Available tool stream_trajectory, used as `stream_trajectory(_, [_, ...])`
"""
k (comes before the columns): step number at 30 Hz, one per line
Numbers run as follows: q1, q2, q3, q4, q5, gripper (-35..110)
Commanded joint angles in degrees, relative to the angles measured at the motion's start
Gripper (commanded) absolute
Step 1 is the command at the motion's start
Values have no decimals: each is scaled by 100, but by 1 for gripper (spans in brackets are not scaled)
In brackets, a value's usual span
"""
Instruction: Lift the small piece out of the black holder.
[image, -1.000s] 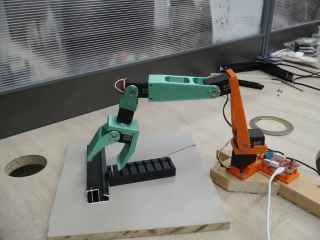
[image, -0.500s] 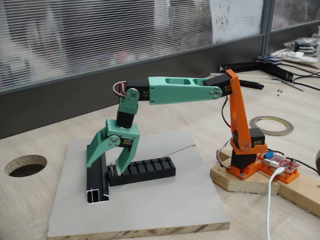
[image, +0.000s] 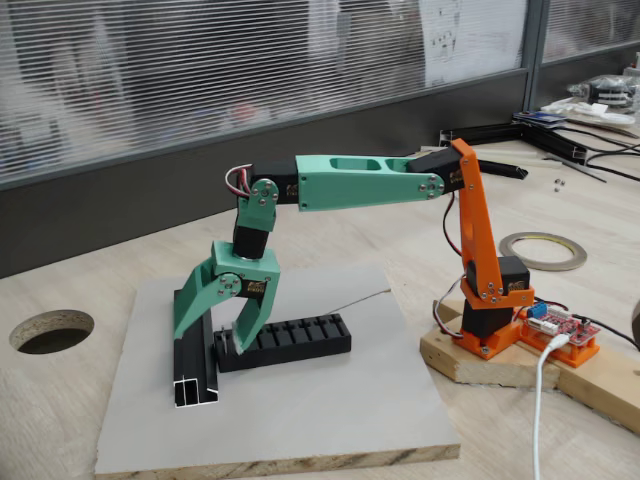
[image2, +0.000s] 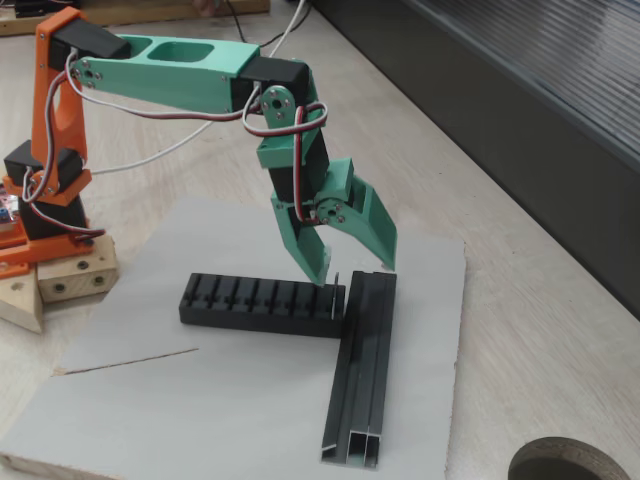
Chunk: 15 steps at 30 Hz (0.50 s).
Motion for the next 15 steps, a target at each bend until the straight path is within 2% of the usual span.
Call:
stream_trajectory(1, [-70, 44, -53, 97, 105, 60])
stream_trajectory(15, [-70, -237, -79, 97, 105, 60])
